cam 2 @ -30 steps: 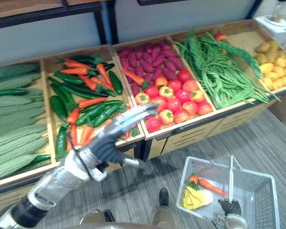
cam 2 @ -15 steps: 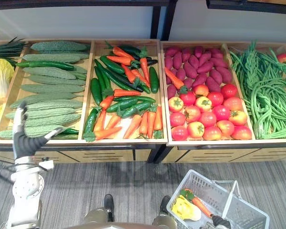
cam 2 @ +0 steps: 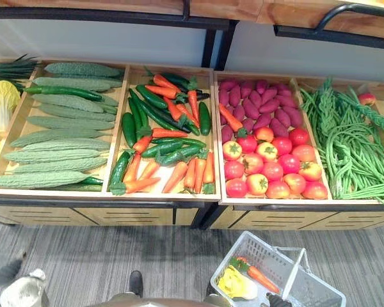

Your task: Pick vegetable in the basket

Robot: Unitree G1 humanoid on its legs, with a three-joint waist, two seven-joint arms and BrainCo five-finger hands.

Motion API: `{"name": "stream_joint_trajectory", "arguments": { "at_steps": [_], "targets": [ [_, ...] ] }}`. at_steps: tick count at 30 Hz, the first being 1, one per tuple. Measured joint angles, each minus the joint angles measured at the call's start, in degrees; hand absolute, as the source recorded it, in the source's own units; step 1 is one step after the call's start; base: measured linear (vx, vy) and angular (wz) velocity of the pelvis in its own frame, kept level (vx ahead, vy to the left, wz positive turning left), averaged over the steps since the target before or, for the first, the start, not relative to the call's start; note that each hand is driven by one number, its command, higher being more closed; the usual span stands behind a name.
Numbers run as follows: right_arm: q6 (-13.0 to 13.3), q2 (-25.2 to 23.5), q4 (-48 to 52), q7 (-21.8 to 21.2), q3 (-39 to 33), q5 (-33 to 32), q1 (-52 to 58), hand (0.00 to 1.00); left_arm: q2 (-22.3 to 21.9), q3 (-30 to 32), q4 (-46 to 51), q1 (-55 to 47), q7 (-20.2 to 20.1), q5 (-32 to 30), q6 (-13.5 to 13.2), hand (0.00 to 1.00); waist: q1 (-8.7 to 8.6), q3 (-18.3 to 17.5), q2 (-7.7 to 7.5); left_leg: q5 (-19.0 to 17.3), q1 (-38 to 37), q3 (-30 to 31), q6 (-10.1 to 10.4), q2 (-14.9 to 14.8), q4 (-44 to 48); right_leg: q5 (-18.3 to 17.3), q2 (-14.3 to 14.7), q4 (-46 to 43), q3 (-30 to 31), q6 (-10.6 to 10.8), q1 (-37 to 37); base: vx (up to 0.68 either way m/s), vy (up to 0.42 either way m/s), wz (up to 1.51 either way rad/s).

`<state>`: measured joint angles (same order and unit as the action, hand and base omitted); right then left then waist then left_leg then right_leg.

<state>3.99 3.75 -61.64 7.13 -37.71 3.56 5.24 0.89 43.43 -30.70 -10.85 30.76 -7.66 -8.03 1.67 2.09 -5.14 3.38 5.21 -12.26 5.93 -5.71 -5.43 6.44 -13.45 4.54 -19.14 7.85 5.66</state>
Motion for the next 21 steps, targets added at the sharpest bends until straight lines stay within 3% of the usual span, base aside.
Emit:
{"name": "stream_joint_trajectory", "arguments": {
  "at_steps": [4, 8, 12, 16, 18, 21],
  "targets": [
    [0.0, -0.1, -0.1, 0.0, 1.0, 0.2, -0.1, 1.00, 0.6, 2.8, -15.5, -0.1, -2.1, 2.5, 1.2, 0.00, -0.13, -0.2, 0.32, -0.7, -1.0, -0.8, 0.2, 0.1, 0.0, 0.0, 0.1, 0.9, 0.5, 0.0, -0.9, 0.05, -0.001, -0.08],
    [0.0, 0.0, -0.3, 0.0, 2.3, 0.4, -0.8, 1.00, 0.9, 2.1, -22.2, -0.3, -5.6, 2.3, 2.7, 0.00, -0.16, -0.3, 0.80, -1.0, -1.5, -1.2, 0.3, 0.1, 0.0, 0.0, 0.1, 0.8, 1.0, 0.0, -1.0, 0.03, -0.003, -0.07],
    [0.0, 0.1, -0.7, 0.0, 4.5, 0.8, -1.6, 1.00, 1.5, -7.3, -24.3, -0.4, -11.2, -0.4, 3.8, 0.00, -0.25, -0.3, 0.78, -1.2, -2.5, -2.1, 0.2, 0.1, 0.0, -0.2, 0.1, 0.4, 2.0, -0.2, -1.1, 0.01, -0.002, -0.12],
    [0.0, 0.2, -0.7, 0.0, 6.6, 0.9, -1.9, 1.00, 1.6, -14.9, -24.4, -0.1, -16.6, -4.9, 3.1, 0.00, -0.56, -0.2, 0.62, -2.0, -3.7, -3.4, 0.5, 0.2, 0.0, -0.8, 0.0, -0.4, 3.5, 0.1, -1.0, -0.01, 0.002, -0.17],
    [0.0, 0.2, -1.0, 0.0, 6.7, 0.8, -2.0, 1.00, 1.7, -16.8, -25.1, -0.1, -17.6, -4.9, 3.1, 0.00, -1.14, 0.1, 0.14, -3.9, -3.1, -3.4, 0.5, -0.1, 3.2, -1.9, -0.3, -1.8, 3.8, 0.2, -1.0, 0.00, -0.002, -0.07],
    [0.1, 0.3, -2.1, 0.0, 6.5, 0.7, -2.0, 1.00, 2.7, -19.0, -26.0, -0.3, -18.1, -4.9, 3.2, 0.00, -1.25, 1.1, -0.30, -11.3, 0.4, -3.3, 0.5, -2.3, 16.0, -4.4, -0.3, -5.7, 4.9, 0.5, -1.0, 0.01, 0.003, -0.14]
  ]
}}
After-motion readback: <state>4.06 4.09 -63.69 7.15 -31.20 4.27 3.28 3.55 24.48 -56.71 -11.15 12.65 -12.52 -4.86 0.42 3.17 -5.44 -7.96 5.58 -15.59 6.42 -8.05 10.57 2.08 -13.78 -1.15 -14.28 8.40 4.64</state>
